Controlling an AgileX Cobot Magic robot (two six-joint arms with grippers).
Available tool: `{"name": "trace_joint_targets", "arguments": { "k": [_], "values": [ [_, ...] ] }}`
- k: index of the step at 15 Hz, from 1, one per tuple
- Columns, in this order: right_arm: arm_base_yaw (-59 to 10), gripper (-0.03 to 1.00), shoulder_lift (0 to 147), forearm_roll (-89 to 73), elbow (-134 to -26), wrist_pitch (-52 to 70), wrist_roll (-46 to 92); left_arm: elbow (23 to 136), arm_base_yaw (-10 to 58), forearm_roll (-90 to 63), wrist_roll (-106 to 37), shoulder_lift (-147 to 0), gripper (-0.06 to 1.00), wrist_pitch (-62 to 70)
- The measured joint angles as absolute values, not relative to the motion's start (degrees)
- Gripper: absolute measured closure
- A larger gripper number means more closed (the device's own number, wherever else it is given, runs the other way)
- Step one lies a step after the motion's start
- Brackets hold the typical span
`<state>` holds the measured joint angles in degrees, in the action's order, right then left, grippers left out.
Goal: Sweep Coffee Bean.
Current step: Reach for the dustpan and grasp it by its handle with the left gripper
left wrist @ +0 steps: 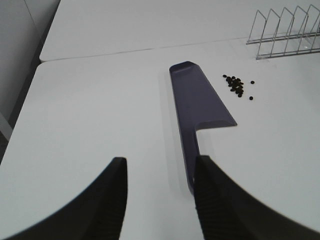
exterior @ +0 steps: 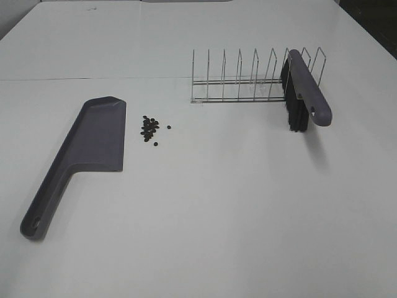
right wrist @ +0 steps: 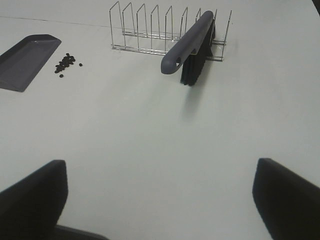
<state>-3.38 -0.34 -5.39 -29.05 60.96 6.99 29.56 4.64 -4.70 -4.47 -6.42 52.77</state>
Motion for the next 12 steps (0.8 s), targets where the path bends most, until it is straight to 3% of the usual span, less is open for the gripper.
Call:
{"name": "trace_joint_targets", "arguments": {
  "k": [4,6,8,12],
  "values": [
    [-3.4,0.1,-0.3,-5.4,-29.0,61.0,7.0,30.2,4.6,-9.3,-3.8,-26.2,0.54,36.3],
    [-3.4,0.1,-0.3,-5.4,-29.0,61.0,7.0,33.5,4.6,-12.7,-3.4,-39.1,0.46,32.8],
    [-3.4,0.1,-0.3,-5.4,-29.0,61.0,7.0,37.2,4.6,-14.0,-3.2,-48.9,0.36,33.0],
    [-3.4,0.1,-0.3,-5.4,-29.0,61.0,7.0,46.9,4.6,-15.1,-3.2,-72.8,0.33,39.6]
  ]
}}
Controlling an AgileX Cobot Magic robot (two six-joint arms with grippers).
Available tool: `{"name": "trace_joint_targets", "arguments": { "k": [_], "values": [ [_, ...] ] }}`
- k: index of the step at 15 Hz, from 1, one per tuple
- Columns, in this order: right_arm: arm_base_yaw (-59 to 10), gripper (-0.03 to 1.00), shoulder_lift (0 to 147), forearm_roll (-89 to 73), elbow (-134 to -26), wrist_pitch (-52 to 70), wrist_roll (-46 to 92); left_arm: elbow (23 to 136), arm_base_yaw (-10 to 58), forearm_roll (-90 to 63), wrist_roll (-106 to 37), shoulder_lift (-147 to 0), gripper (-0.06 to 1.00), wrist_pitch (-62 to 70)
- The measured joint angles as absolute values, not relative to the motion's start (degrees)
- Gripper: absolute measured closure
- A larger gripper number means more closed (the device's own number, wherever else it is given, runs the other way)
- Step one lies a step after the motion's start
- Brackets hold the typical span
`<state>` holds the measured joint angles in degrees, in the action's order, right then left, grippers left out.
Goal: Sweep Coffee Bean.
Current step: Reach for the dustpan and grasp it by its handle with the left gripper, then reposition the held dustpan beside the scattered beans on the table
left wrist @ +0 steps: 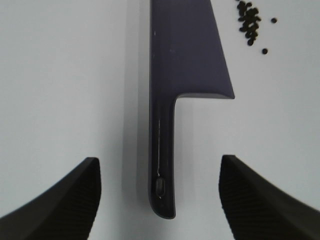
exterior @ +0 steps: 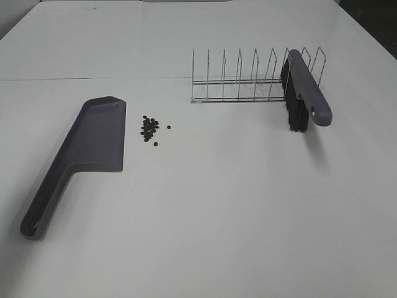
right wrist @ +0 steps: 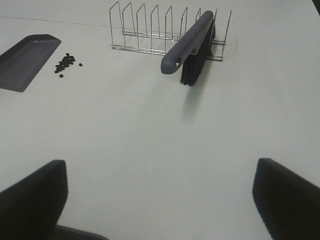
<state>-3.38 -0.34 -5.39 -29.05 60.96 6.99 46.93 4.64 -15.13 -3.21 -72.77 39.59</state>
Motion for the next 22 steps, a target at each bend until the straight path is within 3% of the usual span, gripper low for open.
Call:
{"name": "trace_joint_targets", "arguments": {
  "k": [4,7,18,19,20,22],
  "values": [
    [-3.4,0.1,-0.3,-5.4,-29.0,61.0,7.0,53.1,5.0,-15.1,-3.2,-93.0,0.33,40.2],
    [-3.4,0.1,-0.3,-5.4,-29.0,61.0,7.0,55.5,8.3,-15.0,-3.2,-100.4,0.33,40.2],
    [-3.4,0.1,-0.3,-5.4,-29.0,61.0,7.0,62.5,15.8,-5.2,7.1,-116.4,0.33,39.8],
    [-3.4,0.1,-0.3,-5.4,-29.0,61.0,7.0,62.7,15.8,-4.6,7.3,-116.8,0.37,39.9],
    [-3.4,0.1,-0.3,-5.4,-29.0,61.0,7.0,63.0,15.7,-4.0,7.3,-116.9,0.6,39.9],
    [-3.4,0.1,-0.3,-5.4,-29.0,61.0,7.0,63.0,15.7,-4.3,7.4,-116.9,0.62,39.6]
  ]
}}
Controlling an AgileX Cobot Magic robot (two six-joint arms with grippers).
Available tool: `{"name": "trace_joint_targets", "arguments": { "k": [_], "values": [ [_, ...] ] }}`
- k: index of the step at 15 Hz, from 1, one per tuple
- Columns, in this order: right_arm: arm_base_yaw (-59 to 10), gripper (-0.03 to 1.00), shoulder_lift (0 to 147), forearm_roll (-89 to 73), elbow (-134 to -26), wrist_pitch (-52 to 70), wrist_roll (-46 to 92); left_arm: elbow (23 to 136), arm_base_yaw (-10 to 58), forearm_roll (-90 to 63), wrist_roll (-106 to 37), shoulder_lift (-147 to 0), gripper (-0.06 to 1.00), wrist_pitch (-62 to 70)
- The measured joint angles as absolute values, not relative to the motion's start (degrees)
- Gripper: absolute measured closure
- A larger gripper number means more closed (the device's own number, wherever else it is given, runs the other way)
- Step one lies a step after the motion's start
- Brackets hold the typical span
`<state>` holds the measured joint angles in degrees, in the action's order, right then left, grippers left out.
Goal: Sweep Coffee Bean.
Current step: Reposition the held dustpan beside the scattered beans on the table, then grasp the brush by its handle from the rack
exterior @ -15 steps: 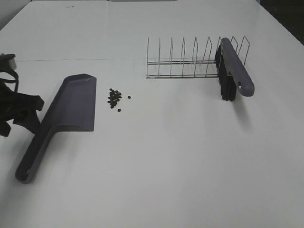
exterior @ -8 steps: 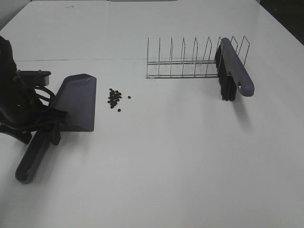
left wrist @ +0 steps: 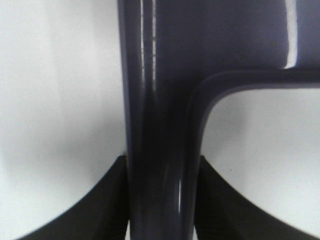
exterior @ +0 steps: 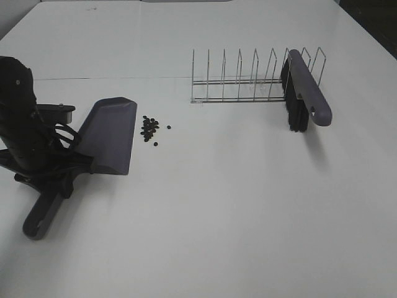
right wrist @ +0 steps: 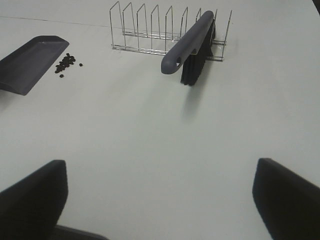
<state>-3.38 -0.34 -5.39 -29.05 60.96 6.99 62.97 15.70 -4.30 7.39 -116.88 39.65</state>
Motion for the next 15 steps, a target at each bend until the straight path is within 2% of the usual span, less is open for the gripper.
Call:
{"name": "trace_joint_targets", "arguments": {
  "k": [8,11,13,14,15],
  "values": [
    [-3.4,0.1,-0.2,-5.4,-29.0,60.8,6.9,62.2,15.7,-5.0,8.5,-111.0,0.62,40.9],
    [-3.4,0.1,4.6,-5.4,-30.5,54.5,6.9,62.2,15.7,-5.0,8.6,-105.4,0.62,41.5],
    [-3.4,0.1,13.8,-5.4,-32.2,44.9,6.9,62.2,15.7,-5.0,8.7,-103.7,0.62,41.6],
    [-3.4,0.1,26.3,-5.4,-36.2,37.8,7.0,62.2,15.7,-5.0,8.7,-103.5,0.62,41.9],
    [-3.4,0.1,32.8,-5.4,-39.2,36.6,7.0,62.2,15.7,-5.0,8.7,-103.5,0.62,42.1]
  ]
}}
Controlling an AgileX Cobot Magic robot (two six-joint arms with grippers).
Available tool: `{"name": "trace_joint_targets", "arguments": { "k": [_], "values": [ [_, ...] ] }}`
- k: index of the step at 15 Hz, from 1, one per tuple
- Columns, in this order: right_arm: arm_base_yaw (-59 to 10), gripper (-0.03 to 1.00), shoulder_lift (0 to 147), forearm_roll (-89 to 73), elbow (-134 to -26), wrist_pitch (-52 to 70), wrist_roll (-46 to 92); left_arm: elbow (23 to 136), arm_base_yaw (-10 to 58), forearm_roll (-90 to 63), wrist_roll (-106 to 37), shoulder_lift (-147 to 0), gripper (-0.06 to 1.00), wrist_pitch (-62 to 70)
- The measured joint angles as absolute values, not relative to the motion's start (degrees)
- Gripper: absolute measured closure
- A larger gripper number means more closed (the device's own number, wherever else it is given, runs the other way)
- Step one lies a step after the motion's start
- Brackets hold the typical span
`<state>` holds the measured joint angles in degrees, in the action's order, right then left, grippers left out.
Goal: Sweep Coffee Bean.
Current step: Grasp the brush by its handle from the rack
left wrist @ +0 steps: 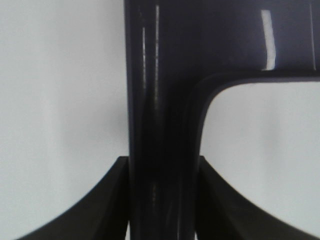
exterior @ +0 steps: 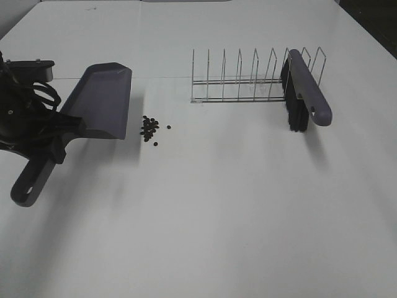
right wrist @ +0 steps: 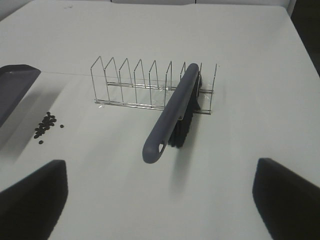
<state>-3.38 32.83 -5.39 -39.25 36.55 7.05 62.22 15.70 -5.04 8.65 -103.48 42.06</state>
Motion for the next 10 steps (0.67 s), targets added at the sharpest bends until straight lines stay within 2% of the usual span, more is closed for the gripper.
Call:
{"name": "trace_joint_targets", "arguments": {
  "k": [4,10],
  "values": [
    [-3.4,0.1,60.1,-5.4,-57.5,37.4,7.0,62.2,15.7,-5.0,8.7,-103.5,0.62,42.2],
    [-3.4,0.13,95.4,-5.2,-90.2,47.6,7.0,62.2,15.7,-5.0,8.7,-103.5,0.62,42.2]
  ]
}}
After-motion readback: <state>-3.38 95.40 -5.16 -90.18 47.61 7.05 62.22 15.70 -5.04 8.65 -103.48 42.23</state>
